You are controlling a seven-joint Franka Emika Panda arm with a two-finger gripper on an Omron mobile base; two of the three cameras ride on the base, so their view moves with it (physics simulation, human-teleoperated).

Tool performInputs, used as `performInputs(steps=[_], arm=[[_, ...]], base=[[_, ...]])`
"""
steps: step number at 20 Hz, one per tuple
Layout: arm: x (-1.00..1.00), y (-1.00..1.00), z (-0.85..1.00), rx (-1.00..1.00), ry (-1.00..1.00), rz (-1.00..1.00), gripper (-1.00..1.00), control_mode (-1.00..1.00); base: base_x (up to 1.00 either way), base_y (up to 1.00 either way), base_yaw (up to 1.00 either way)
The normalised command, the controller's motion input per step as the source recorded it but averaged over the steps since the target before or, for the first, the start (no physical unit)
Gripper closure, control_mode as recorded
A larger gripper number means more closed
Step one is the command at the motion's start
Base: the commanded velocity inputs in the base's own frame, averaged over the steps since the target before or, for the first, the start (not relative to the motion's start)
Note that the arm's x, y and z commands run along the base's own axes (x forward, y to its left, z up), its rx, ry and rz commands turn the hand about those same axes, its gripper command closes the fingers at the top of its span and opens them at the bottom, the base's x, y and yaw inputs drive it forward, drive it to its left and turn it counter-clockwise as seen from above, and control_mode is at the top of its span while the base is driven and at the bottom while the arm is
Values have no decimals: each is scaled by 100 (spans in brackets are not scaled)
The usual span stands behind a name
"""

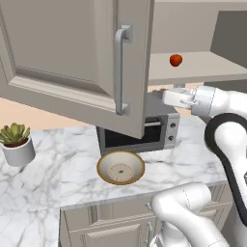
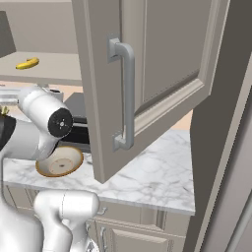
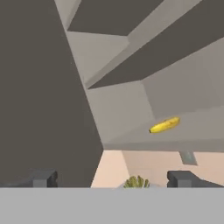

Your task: Open the cabinet. Pick the banana and apple from the cabinet and place them into the bowl. Then close the cabinet.

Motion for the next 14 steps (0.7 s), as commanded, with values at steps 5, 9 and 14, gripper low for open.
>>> performInputs(steps=[5, 9, 14], arm=[[-9, 87, 0, -16, 2, 20, -100, -100], [-46, 89, 0, -20, 0, 18, -100, -100], [-35, 98, -7, -18, 0, 17, -100, -100]], base=[[0, 0, 0], [0, 0, 0], [0, 0, 0]])
